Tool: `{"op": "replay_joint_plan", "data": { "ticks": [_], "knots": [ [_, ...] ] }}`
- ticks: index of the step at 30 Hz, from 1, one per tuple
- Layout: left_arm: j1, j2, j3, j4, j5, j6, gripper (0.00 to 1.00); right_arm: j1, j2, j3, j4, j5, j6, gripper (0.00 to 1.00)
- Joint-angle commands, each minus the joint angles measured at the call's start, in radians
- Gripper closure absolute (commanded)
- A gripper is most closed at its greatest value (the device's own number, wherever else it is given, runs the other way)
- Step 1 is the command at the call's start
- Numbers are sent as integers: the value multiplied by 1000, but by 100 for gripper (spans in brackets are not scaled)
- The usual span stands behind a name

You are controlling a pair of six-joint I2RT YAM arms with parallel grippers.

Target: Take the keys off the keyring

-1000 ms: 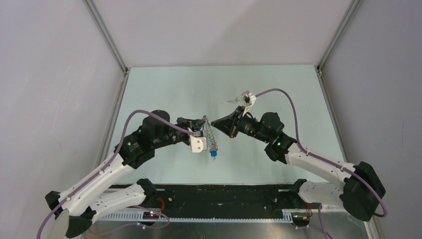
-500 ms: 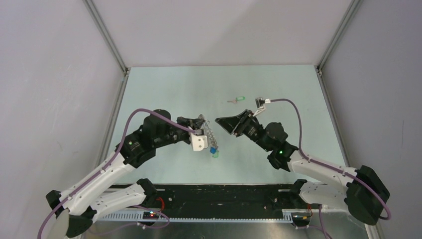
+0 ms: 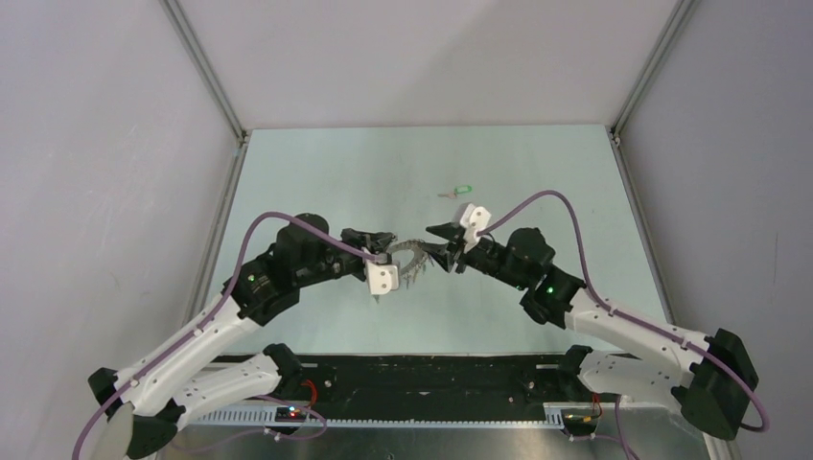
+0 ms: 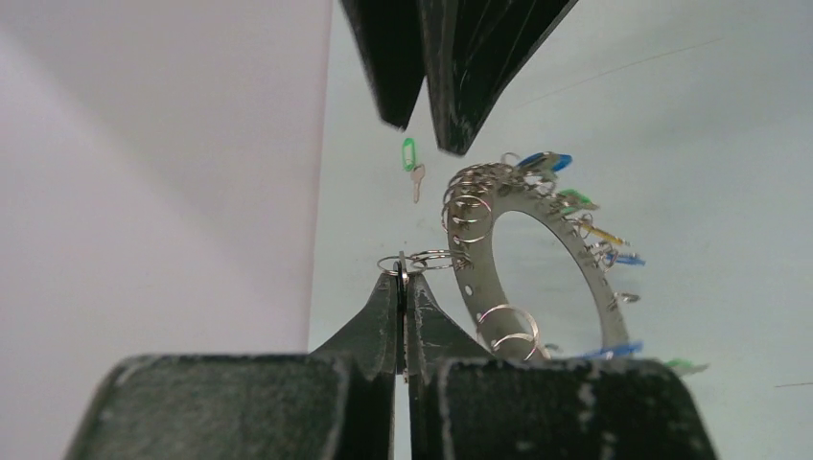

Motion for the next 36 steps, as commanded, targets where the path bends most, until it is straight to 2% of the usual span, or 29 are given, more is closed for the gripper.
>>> {"op": "replay_joint_plan", "data": {
  "ticks": [1, 7, 15, 28, 36],
  "knots": [
    [4, -36, -10, 70, 58, 21, 100, 33, 51, 111, -69, -66, -338, 58],
    [4, -55, -27, 69, 102, 50, 100, 33, 103, 139, 6, -74, -378, 61],
    [4, -73, -44, 69, 146, 77, 100, 35, 159, 184, -12, -90, -398, 62],
    [3, -79, -52, 70, 165, 96, 100, 40, 113, 214, -208, -219, -414, 66],
    [3, -79, -56, 69, 181, 106, 100, 45, 97, 214, -180, -270, -395, 67]
  ]
}}
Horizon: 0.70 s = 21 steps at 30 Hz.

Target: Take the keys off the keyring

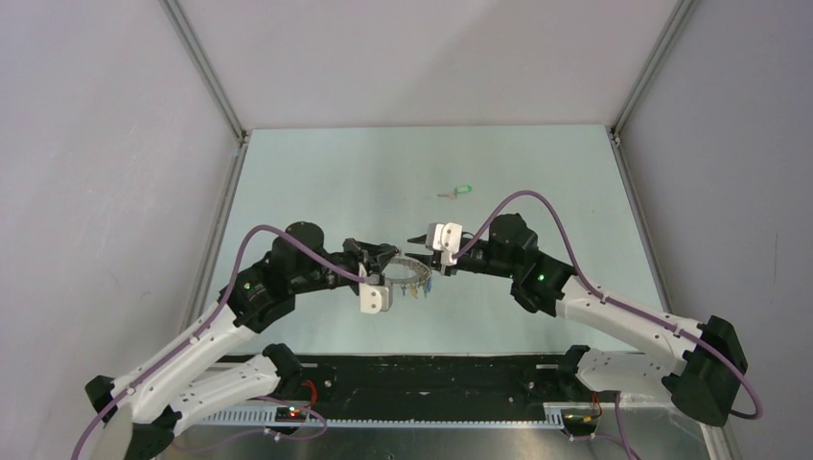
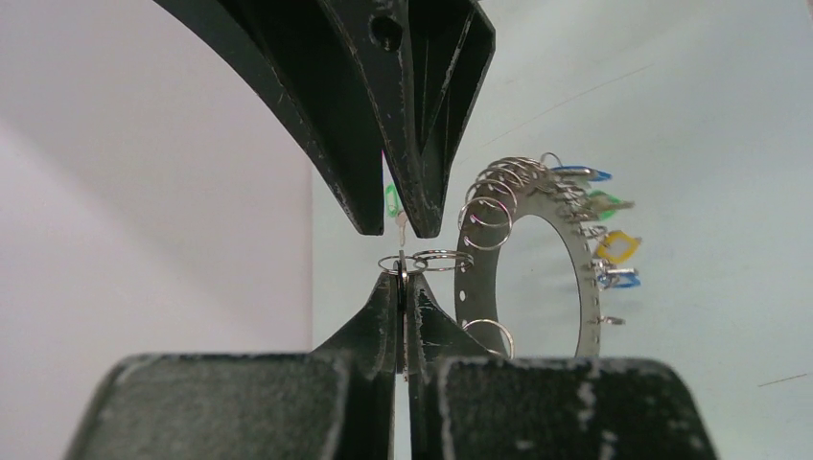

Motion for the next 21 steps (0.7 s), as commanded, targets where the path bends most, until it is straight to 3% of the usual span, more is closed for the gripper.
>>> {"op": "replay_joint_plan", "data": {
  "ticks": [1, 21],
  "knots": [
    [2, -21, 5, 67, 39, 27, 100, 6, -20, 42, 28, -49, 6, 67],
    [4, -61, -23, 68, 85, 119, 100, 21, 40, 64, 70, -122, 46, 69]
  ]
}}
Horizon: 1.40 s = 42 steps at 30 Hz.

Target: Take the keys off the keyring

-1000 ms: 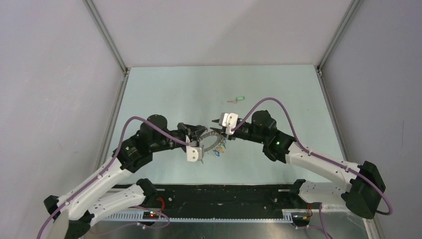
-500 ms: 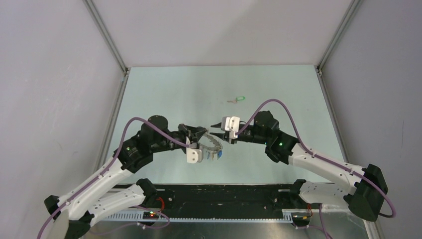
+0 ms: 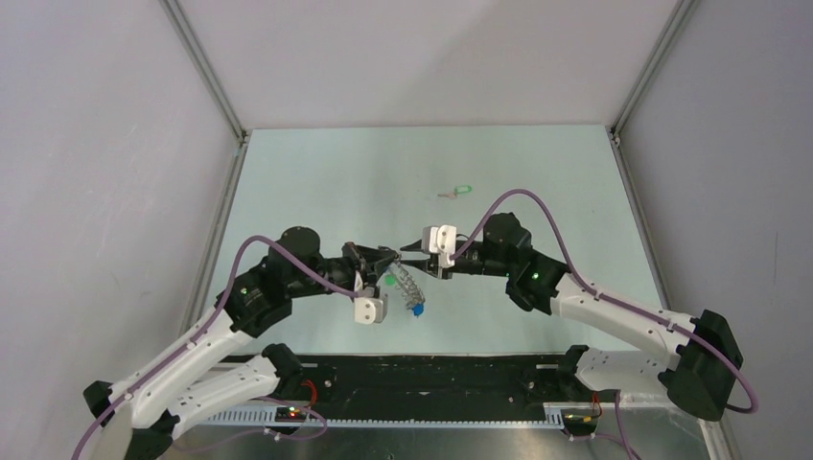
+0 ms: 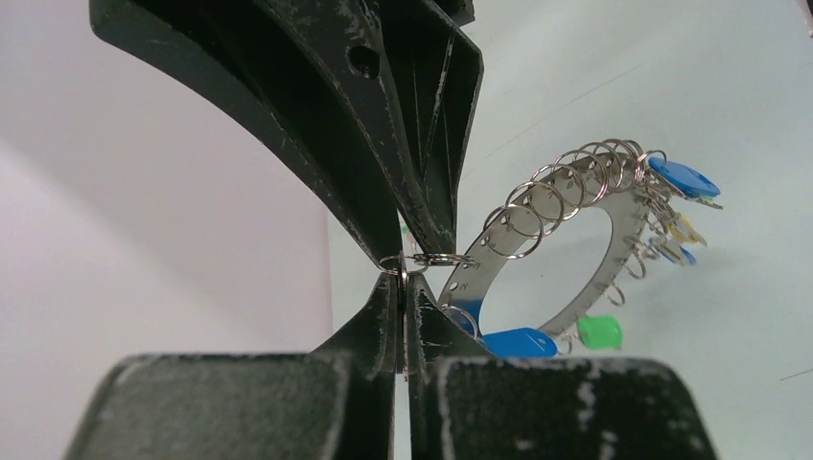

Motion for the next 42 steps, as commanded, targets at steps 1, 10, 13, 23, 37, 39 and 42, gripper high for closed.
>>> {"op": "replay_joint_plan", "data": {
  "ticks": [1, 10, 13, 23, 37, 39, 42],
  "knots": [
    [4, -26, 6, 68, 38, 46, 100, 11, 13, 54, 56, -36, 25, 70],
    [2, -62, -24, 120, 15, 44, 100, 16, 28, 69, 37, -48, 53, 93],
    [3, -69, -30, 134, -2, 40, 100, 16, 23, 69, 52, -53, 97, 100],
    [2, -79, -38, 143, -12, 39, 100, -43, -8, 68, 130, -4, 495, 100],
    [3, -85, -46, 153, 2, 38, 100, -92, -46, -88, 224, 405, 1438, 100],
    [3, -83, -48, 155, 8, 38, 100, -96, -61, -107, 228, 423, 1527, 100],
    [2, -82, -49, 156, 7, 37, 100, -99, -85, -121, 248, 423, 1513, 63]
  ]
}}
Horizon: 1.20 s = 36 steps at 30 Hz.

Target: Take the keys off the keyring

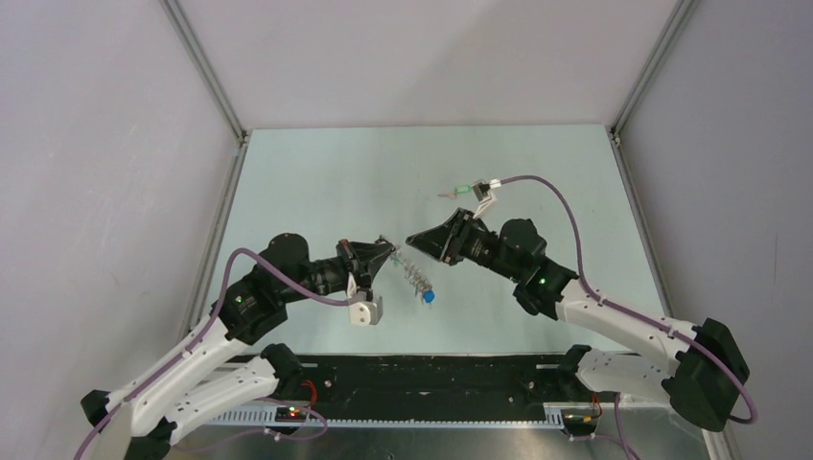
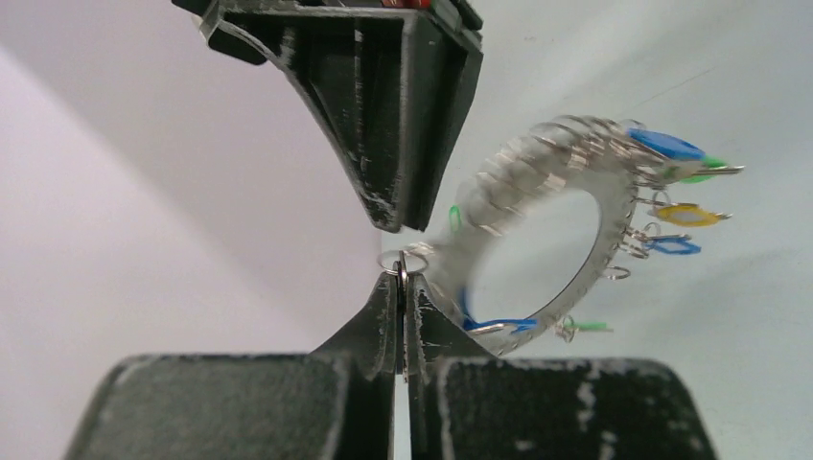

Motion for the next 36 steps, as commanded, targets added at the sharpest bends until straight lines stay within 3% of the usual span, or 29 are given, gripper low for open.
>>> {"op": "replay_joint_plan", "data": {
  "ticks": [1, 2, 5, 10, 14, 18, 26, 36],
  "knots": [
    [1, -18, 5, 51, 37, 12, 100, -33, -63, -13, 71, 133, 69, 56],
    [1, -19, 4, 51, 37, 12, 100, -44, -74, -13, 66, 124, 27, 46],
    [0, -24, 3, 53, 37, 11, 100, -74, -141, -12, 23, 115, -260, 40],
    [-1, -26, 4, 55, 46, 8, 100, -80, -202, -10, 6, 58, -703, 55],
    [0, -25, 4, 55, 56, 8, 100, -55, -206, -6, 5, -93, -996, 55],
    [0, -25, 2, 56, 71, 7, 100, 28, -188, 7, -38, -100, -1197, 53],
    [0, -23, 2, 57, 88, 7, 100, 109, -102, 72, -82, -139, -1335, 56],
    [0, -23, 0, 57, 109, 7, 100, 159, -23, 115, -79, -152, -1360, 59]
  ]
}}
